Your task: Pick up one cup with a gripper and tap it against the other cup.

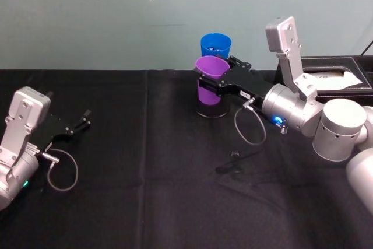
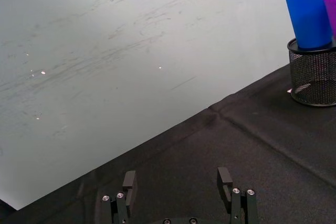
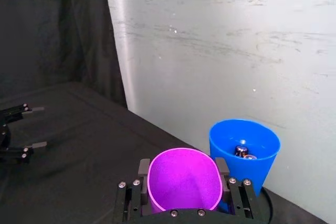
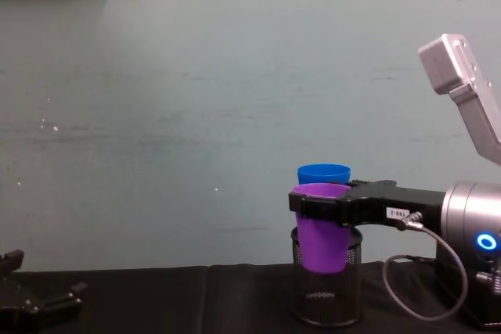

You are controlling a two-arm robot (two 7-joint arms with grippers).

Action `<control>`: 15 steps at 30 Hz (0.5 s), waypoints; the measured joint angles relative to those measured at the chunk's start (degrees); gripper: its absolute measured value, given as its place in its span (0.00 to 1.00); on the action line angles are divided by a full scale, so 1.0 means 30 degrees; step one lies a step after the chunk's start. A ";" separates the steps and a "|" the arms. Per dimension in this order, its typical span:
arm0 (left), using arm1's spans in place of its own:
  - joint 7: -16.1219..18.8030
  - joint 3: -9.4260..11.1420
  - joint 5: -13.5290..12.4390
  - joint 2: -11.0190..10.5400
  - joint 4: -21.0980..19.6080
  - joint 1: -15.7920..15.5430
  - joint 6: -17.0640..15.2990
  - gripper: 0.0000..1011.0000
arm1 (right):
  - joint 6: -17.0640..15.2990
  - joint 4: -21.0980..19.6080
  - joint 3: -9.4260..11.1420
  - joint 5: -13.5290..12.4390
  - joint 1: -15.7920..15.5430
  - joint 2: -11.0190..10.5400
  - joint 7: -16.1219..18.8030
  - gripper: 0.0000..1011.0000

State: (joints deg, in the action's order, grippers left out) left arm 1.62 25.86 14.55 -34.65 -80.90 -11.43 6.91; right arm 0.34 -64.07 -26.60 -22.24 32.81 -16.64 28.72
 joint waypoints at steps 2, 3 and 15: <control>0.0000 0.0000 0.0000 0.0000 0.0000 0.0000 0.0001 0.99 | 0.0074 0.0285 0.0059 0.0056 0.0159 0.0113 0.0045 0.74; 0.0000 0.0000 -0.0001 0.0000 0.0000 -0.0001 0.0000 0.99 | 0.0121 0.0461 0.0103 0.0079 0.0278 0.0187 0.0063 0.74; 0.0000 -0.0001 0.0000 0.0000 0.0000 0.0000 0.0001 0.99 | 0.0168 0.0838 0.0336 0.0256 0.0513 0.0449 0.0167 0.74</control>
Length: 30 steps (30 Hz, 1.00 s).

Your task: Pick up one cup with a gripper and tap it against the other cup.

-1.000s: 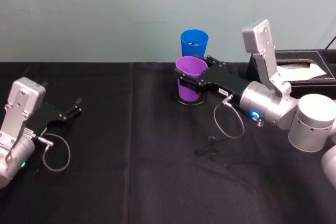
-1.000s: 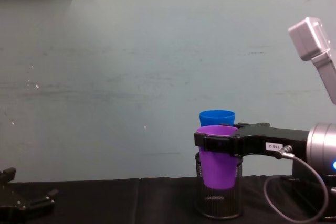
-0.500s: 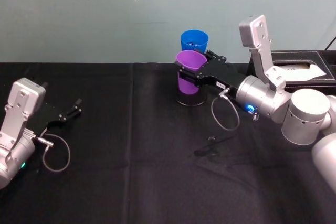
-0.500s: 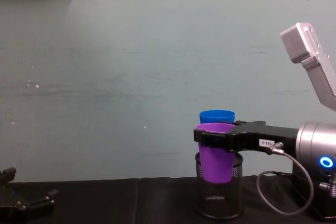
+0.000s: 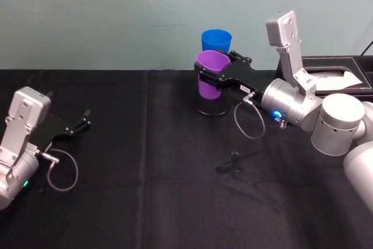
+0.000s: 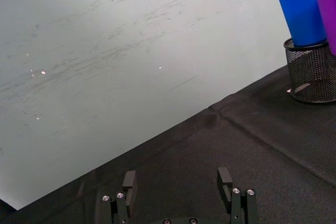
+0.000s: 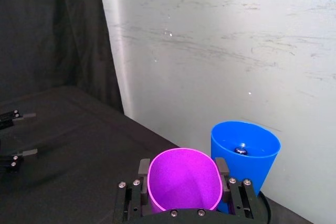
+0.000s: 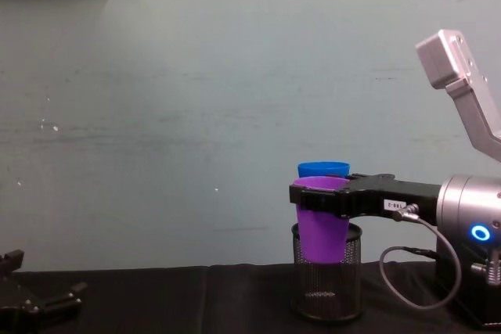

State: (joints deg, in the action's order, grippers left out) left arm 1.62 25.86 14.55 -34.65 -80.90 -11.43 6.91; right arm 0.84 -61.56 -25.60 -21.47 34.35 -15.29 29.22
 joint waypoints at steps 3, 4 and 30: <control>0.0000 0.0001 0.0000 0.0000 0.0000 -0.0001 0.0000 0.99 | -0.0012 0.0058 0.0082 0.0018 0.0065 0.0059 0.0020 0.74; 0.0000 0.0001 0.0000 0.0000 0.0000 0.0000 0.0000 0.99 | -0.0015 0.0074 0.0094 0.0022 0.0078 0.0070 0.0024 0.74; 0.0000 0.0000 -0.0001 0.0000 0.0000 0.0000 -0.0001 0.99 | -0.0052 0.0326 0.0163 0.0115 0.0257 0.0194 0.0207 0.74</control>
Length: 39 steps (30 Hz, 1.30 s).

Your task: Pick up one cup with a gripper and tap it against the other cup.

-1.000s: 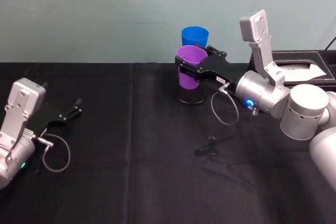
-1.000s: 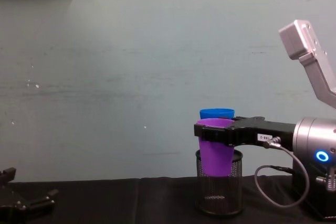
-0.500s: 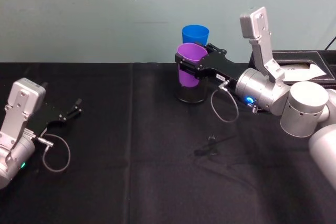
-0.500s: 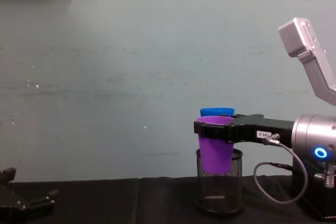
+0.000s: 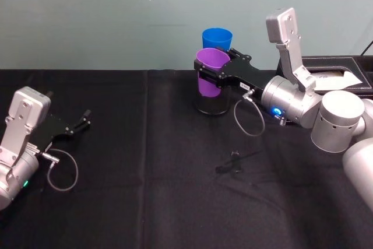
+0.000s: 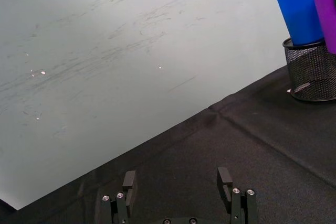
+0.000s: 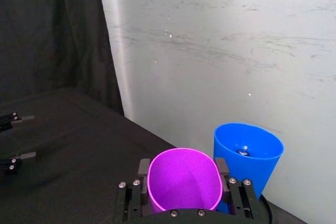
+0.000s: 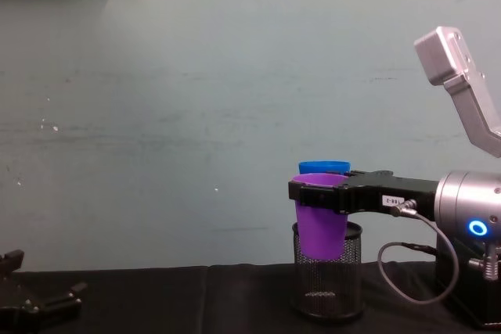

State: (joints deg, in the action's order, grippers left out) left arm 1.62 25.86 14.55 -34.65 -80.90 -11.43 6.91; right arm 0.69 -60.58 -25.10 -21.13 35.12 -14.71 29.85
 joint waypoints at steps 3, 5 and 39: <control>0.0000 0.0001 0.0001 0.0000 0.0000 0.0000 0.0000 0.99 | -0.0001 -0.0003 0.0001 -0.0003 -0.0003 -0.0004 0.0000 0.74; 0.0000 0.0001 0.0000 0.0000 -0.0001 0.0000 0.0000 0.99 | -0.0002 -0.0005 0.0001 -0.0005 -0.0007 -0.0006 -0.0001 0.74; 0.0000 0.0001 0.0000 0.0000 0.0000 0.0000 0.0000 0.99 | -0.0001 -0.0028 0.0001 -0.0027 -0.0011 -0.0013 -0.0007 0.74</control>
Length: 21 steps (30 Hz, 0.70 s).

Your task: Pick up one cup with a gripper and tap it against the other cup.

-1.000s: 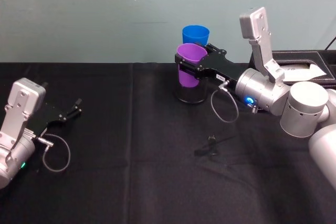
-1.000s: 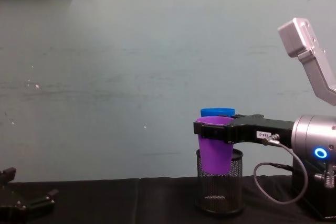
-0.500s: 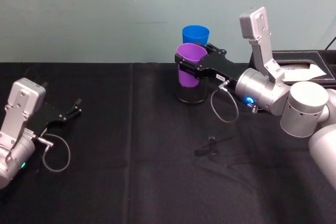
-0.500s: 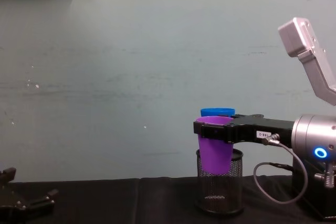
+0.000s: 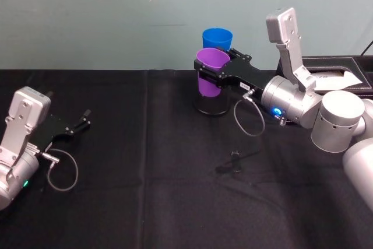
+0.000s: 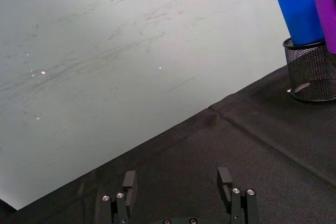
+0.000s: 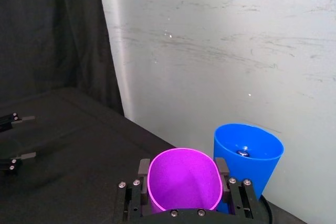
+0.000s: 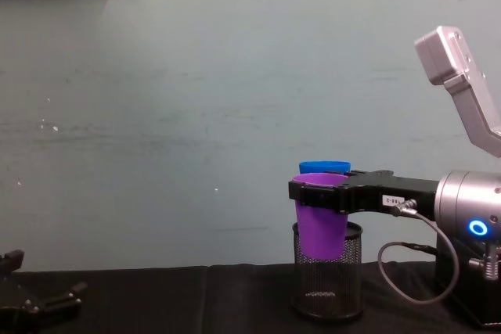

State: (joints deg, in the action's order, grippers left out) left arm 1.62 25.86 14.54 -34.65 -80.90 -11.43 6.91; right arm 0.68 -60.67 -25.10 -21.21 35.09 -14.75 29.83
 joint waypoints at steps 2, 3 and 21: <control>0.0000 -0.0001 0.0001 0.0000 0.0000 0.0001 0.0000 0.99 | 0.0000 0.0002 0.0000 0.0000 0.0000 0.0001 -0.0003 0.74; 0.0000 -0.0001 0.0000 0.0000 -0.0001 0.0000 0.0001 0.99 | 0.0000 0.0002 -0.0001 0.0000 0.0000 0.0001 -0.0003 0.74; -0.0001 0.0000 0.0000 0.0000 0.0000 0.0000 0.0001 0.99 | 0.0000 0.0003 0.0000 0.0002 0.0000 0.0001 -0.0016 0.74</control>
State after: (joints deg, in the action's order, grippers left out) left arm 1.62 25.86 14.55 -34.65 -80.90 -11.43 6.91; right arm 0.68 -60.65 -25.10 -21.20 35.09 -14.75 29.78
